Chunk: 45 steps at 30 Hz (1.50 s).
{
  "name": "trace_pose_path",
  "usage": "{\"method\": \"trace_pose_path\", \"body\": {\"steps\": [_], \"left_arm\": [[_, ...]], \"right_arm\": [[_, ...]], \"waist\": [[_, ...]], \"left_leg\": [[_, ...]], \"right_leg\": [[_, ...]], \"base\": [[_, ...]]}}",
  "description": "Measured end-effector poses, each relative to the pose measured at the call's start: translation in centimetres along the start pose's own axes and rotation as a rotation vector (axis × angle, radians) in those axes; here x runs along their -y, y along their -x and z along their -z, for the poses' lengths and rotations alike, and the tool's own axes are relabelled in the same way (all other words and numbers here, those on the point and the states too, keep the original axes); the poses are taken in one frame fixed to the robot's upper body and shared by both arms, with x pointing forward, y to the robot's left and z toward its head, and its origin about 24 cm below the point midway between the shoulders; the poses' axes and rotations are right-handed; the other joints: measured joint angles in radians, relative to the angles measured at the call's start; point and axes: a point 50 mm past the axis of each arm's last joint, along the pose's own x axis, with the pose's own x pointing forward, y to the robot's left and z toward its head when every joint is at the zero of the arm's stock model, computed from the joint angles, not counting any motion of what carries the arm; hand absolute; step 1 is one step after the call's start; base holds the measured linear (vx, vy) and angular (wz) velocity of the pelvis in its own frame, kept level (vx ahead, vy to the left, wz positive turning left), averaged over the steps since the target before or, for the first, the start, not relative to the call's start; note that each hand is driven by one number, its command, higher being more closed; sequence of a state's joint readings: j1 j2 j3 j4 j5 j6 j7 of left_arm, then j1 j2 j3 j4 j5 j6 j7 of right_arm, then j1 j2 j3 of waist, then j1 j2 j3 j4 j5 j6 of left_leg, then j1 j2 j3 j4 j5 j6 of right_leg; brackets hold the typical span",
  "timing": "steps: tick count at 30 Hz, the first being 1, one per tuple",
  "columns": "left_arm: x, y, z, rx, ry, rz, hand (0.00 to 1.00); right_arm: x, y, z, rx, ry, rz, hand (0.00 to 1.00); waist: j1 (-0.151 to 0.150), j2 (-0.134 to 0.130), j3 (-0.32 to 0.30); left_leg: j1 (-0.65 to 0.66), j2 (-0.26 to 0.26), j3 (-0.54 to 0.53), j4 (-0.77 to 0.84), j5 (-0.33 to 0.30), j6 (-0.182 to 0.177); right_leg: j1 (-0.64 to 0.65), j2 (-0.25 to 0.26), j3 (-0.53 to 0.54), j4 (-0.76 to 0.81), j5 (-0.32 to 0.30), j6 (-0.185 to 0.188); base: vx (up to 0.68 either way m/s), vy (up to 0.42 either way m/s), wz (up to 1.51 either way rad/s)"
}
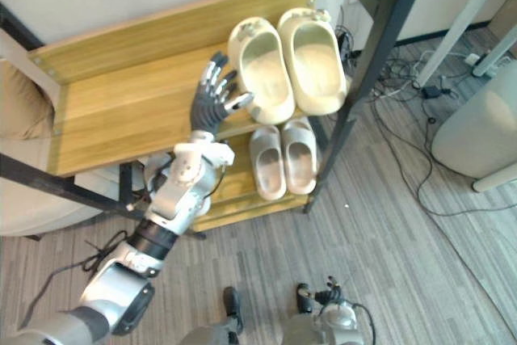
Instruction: Organize the slippers on the shoe rack
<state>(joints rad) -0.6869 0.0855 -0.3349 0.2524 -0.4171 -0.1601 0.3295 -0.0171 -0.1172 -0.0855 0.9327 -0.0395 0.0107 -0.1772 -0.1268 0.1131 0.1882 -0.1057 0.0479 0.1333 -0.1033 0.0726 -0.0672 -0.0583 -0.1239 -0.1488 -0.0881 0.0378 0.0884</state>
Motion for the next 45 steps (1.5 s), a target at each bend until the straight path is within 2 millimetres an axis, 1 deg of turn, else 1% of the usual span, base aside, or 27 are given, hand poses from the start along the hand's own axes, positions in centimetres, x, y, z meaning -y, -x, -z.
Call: {"method": "trace_pose_path", "body": {"steps": [8,11,13,15,17,18,19,20,22,23,24,26,29,30,31,32,33,34,35,36,38,39,40,41,42,44,45], "left_arm": [[0.2,0.0,0.3,-0.01,0.013,-0.026,0.0],[-0.5,-0.2,0.3,-0.016,0.004,-0.045,0.0],[-1.0,-0.4,0.0,-0.011,-0.01,-0.053,0.0],[-1.5,-0.5,-0.1,-0.008,-0.019,-0.067,0.0],[-2.9,-0.7,-0.4,-0.003,-0.033,-0.111,0.0],[-4.0,-0.7,-0.6,0.002,-0.047,-0.14,0.0],[-4.3,-0.7,-0.7,0.004,-0.052,-0.147,0.0],[-5.2,-0.7,-0.9,0.006,-0.065,-0.17,0.0],[-6.6,0.1,-0.9,0.005,-0.078,-0.21,0.0],[-6.8,0.6,-0.9,0.007,-0.076,-0.213,0.0],[-6.8,0.9,-1.0,0.013,-0.071,-0.209,0.0],[-6.3,1.8,-1.7,0.048,-0.046,-0.188,0.0],[-5.6,2.6,-2.8,0.096,0.003,-0.153,0.0],[-4.7,3.1,-3.6,0.132,0.066,-0.112,0.0],[-3.8,3.7,-4.2,0.163,0.126,-0.065,0.0],[-3.6,3.9,-4.4,0.171,0.143,-0.052,0.0],[-2.7,4.8,-4.8,0.189,0.203,-0.007,0.0],[-2.5,5.0,-4.8,0.189,0.217,0.003,0.0],[-2.0,5.7,-4.6,0.178,0.253,0.031,0.0],[-1.8,5.9,-4.6,0.173,0.265,0.037,0.0],[-1.4,7.4,-3.7,0.132,0.305,0.059,0.0],[-1.3,7.7,-3.6,0.124,0.311,0.065,0.0],[-1.1,8.7,-3.0,0.089,0.332,0.077,0.0],[-1.1,9.8,-2.3,0.055,0.34,0.089,0.0],[-1.1,10.0,-2.2,0.045,0.342,0.091,0.0],[-1.5,11.6,-0.8,-0.028,0.348,0.09,0.0],[-1.6,11.9,-0.6,-0.043,0.349,0.086,0.0]], "right_arm": [[0.0,0.0,0.0,0.002,-0.004,0.008,0.0],[0.1,0.0,-0.1,0.004,-0.005,0.018,0.0],[0.1,0.0,-0.4,0.015,-0.007,0.019,0.0],[0.0,0.0,-0.4,0.017,-0.006,0.019,0.0],[0.0,0.0,-0.5,0.02,-0.005,0.018,0.0],[-0.1,0.0,-0.5,0.021,0.001,0.013,0.0],[-0.1,0.0,-0.6,0.022,0.002,0.013,0.0],[-0.1,0.0,-0.6,0.022,0.004,0.011,0.0],[-0.2,0.0,-0.5,0.021,0.004,0.008,0.0],[-0.2,0.0,-0.5,0.021,0.006,0.006,0.0],[-0.2,0.0,-0.5,0.02,0.007,0.006,0.0],[-0.2,0.0,-0.4,0.018,0.012,0.003,0.0],[-0.4,0.0,-0.2,0.01,0.014,-0.013,0.0],[-0.5,0.0,0.0,-0.001,0.019,-0.021,0.0],[-0.6,0.1,0.1,-0.008,0.029,-0.027,0.0],[-0.6,0.1,0.2,-0.01,0.031,-0.03,0.0],[-0.7,0.1,0.4,-0.02,0.048,-0.04,0.0],[-0.7,0.1,0.4,-0.022,0.047,-0.039,0.0],[-0.7,0.1,0.6,-0.026,0.049,-0.04,0.0],[-0.7,0.1,0.6,-0.028,0.05,-0.041,0.0],[-0.7,0.1,0.9,-0.039,0.058,-0.045,0.0],[-0.7,0.2,1.0,-0.04,0.058,-0.044,0.0],[-0.6,0.2,1.4,-0.051,0.061,-0.045,0.0],[-0.6,0.3,1.8,-0.063,0.065,-0.046,0.0],[-0.6,0.4,1.9,-0.066,0.067,-0.047,0.0],[-0.6,0.5,2.5,-0.091,0.085,-0.056,0.0],[-0.7,0.5,2.5,-0.091,0.091,-0.06,0.0]], "waist": [[-0.001,0.0,0.001],[-0.002,0.0,0.003],[-0.006,0.001,0.023],[-0.007,0.002,0.024],[-0.009,0.003,0.025],[-0.009,0.003,0.025],[-0.009,0.003,0.026],[-0.009,0.003,0.026],[-0.008,0.002,0.027],[-0.003,0.002,0.027],[0.002,0.002,0.027],[0.027,0.002,0.027],[0.032,0.002,0.027],[0.035,0.002,0.027],[0.046,0.003,0.026],[0.049,0.003,0.026],[0.06,0.005,0.024],[0.06,0.006,0.023],[0.062,0.007,0.02],[0.065,0.007,0.018],[0.073,0.008,0.016],[0.074,0.008,0.014],[0.079,0.011,-0.003],[0.089,0.012,-0.018],[0.095,0.012,-0.021],[0.123,0.009,-0.037],[0.126,0.008,-0.037]], "left_leg": [[0.006,-0.003,0.019,0.0,0.0,0.0],[0.017,-0.004,0.019,0.0,0.0,0.0],[0.029,-0.003,0.017,0.0,-0.001,-0.001],[0.029,-0.003,0.016,-0.001,-0.001,-0.001],[0.03,-0.002,0.011,-0.001,0.0,-0.001],[0.03,-0.002,0.003,0.0,0.0,0.0],[0.03,-0.002,0.0,0.0,0.0,0.0],[0.031,-0.002,-0.008,0.0,0.0,0.0],[0.041,-0.002,-0.019,0.0,0.0,0.0],[0.041,-0.003,-0.035,0.0,0.0,0.0],[0.04,-0.003,-0.038,0.0,0.0,0.0],[0.036,-0.008,-0.045,0.0,0.001,0.001],[0.037,-0.013,-0.06,0.0,0.003,0.004],[0.039,-0.017,-0.065,0.0,0.005,0.007],[0.039,-0.02,-0.066,0.0,0.006,0.008],[0.039,-0.02,-0.067,0.0,0.007,0.009],[0.04,-0.024,-0.076,0.0,0.009,0.011],[0.041,-0.025,-0.081,0.0,0.009,0.012],[0.045,-0.028,-0.095,0.0,0.011,0.014],[0.046,-0.028,-0.099,0.0,0.011,0.014],[0.062,-0.033,-0.127,0.0,0.013,0.015],[0.063,-0.034,-0.134,0.0,0.013,0.015],[0.061,-0.038,-0.151,0.0,0.014,0.016],[0.061,-0.042,-0.162,0.0,0.014,0.016],[0.062,-0.043,-0.165,0.0,0.014,0.016],[0.067,-0.045,-0.177,0.0,0.014,0.016],[0.071,-0.045,-0.18,0.0,0.014,0.016]], "right_leg": [[0.0,-0.002,0.013,0.0,0.004,0.002],[0.011,0.0,0.011,0.0,0.004,0.002],[0.024,0.002,0.006,0.0,0.003,0.001],[0.024,0.002,0.004,0.0,0.003,0.001],[0.026,0.002,-0.001,0.0,0.003,0.001],[0.029,0.003,-0.006,0.0,0.003,0.001],[0.03,0.003,-0.007,0.0,0.003,0.001],[0.035,0.002,-0.016,0.0,0.002,0.002],[0.055,0.001,-0.047,0.0,0.0,0.005],[0.061,0.0,-0.064,0.0,-0.001,0.006],[0.063,-0.001,-0.067,0.0,-0.002,0.006],[0.062,-0.005,-0.069,0.0,-0.003,0.005],[0.072,-0.009,-0.082,0.0,-0.005,0.006],[0.079,-0.013,-0.091,0.0,-0.007,0.006],[0.08,-0.015,-0.092,0.0,-0.008,0.007],[0.08,-0.016,-0.092,0.0,-0.008,0.007],[0.085,-0.018,-0.097,0.0,-0.008,0.007],[0.088,-0.019,-0.101,0.0,-0.009,0.008],[0.1,-0.02,-0.115,0.0,-0.013,0.009],[0.103,-0.02,-0.118,0.0,-0.014,0.009],[0.127,-0.024,-0.149,0.018,-0.033,0.012],[0.129,-0.025,-0.154,0.022,-0.037,0.013],[0.13,-0.029,-0.169,0.034,-0.049,0.017],[0.137,-0.032,-0.178,0.038,-0.056,0.018],[0.138,-0.032,-0.18,0.04,-0.058,0.018],[0.15,-0.034,-0.202,0.048,-0.069,0.02],[0.156,-0.033,-0.206,0.047,-0.069,0.02]], "base": [[-0.02,0.009,-0.04],[0.0,0.0,0.0],[-0.03,0.001,0.01],[-0.02,0.0,0.0],[-0.01,-0.003,0.05],[0.0,-0.005,0.06],[0.01,-0.006,0.11],[0.01,-0.005,0.14],[0.03,-0.01,0.27],[0.02,-0.008,0.28],[0.01,0.003,0.18],[0.0,0.016,0.1],[0.0,0.015,0.17],[-0.01,0.02,0.15],[-0.02,0.024,0.12],[-0.03,0.024,0.06],[-0.02,0.015,0.09],[-0.03,0.016,0.25],[-0.02,0.006,0.23],[-0.02,0.006,0.31],[-0.01,-0.005,0.33],[-0.01,-0.006,0.4],[0.02,0.0,0.38],[0.03,0.003,0.36],[0.04,0.0,0.29],[0.02,-0.01,0.22],[0.01,-0.03,0.2]]}}
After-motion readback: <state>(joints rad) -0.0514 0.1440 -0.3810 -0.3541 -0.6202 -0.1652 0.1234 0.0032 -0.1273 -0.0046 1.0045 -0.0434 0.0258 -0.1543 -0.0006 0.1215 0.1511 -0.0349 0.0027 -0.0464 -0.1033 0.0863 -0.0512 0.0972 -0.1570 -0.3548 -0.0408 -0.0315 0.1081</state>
